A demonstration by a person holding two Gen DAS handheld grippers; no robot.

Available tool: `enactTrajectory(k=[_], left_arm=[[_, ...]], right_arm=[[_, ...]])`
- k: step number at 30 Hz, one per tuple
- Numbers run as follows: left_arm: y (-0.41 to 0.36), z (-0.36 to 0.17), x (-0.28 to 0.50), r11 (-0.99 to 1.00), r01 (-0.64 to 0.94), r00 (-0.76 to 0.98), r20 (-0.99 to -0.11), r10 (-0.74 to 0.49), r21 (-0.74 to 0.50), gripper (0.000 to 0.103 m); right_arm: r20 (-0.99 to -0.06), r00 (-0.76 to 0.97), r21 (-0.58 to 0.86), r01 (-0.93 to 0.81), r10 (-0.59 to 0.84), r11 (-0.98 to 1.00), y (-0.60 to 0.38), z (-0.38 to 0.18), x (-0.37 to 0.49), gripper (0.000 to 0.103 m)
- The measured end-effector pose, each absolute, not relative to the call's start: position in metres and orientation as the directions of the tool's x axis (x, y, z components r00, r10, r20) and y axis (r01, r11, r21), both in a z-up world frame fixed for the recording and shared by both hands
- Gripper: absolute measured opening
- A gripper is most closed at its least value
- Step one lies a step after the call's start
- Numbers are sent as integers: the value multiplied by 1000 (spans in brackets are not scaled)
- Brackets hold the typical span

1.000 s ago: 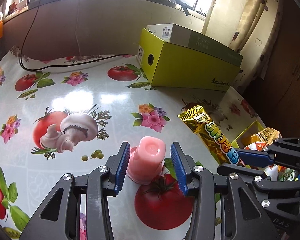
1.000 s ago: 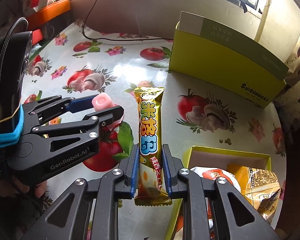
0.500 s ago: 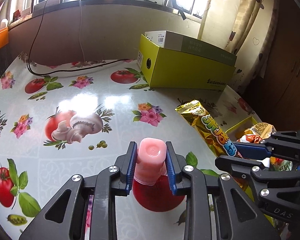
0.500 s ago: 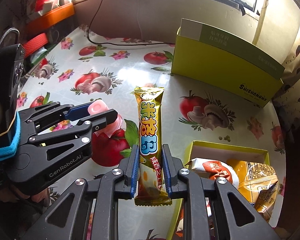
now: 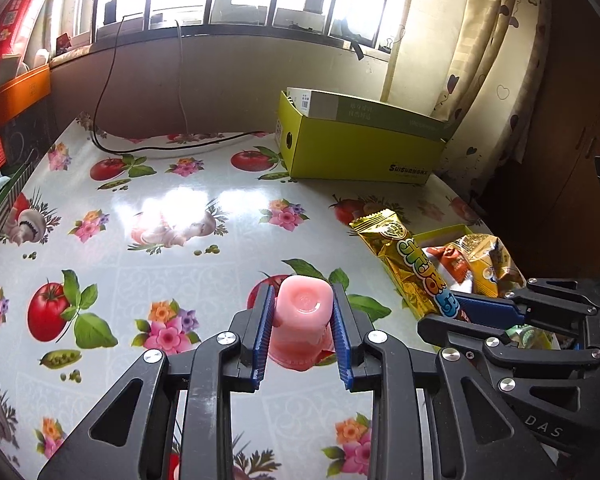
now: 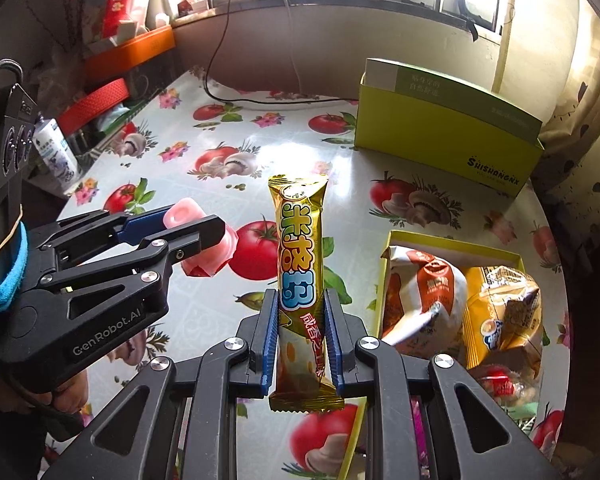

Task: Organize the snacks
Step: 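Lift and carry the candy bar and jelly cup over the yellow tray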

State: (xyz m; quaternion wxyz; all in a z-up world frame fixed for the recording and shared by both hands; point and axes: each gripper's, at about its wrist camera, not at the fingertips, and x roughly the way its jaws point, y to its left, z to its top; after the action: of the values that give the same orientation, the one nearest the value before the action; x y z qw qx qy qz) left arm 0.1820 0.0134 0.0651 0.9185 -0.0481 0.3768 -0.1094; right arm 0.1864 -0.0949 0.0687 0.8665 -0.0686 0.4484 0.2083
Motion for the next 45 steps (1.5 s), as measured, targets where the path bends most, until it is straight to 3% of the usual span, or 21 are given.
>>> enactTrajectory(k=[19, 45], left_arm=[[-18, 74, 124, 966, 171, 688, -678, -258, -195, 29], [-70, 80, 126, 933, 284, 657, -664, -357, -220, 29]], right_arm=[[-765, 543, 124, -405, 347, 906, -133, 81, 125, 19], [-757, 590, 162, -248, 281, 955, -218, 79, 120, 19]])
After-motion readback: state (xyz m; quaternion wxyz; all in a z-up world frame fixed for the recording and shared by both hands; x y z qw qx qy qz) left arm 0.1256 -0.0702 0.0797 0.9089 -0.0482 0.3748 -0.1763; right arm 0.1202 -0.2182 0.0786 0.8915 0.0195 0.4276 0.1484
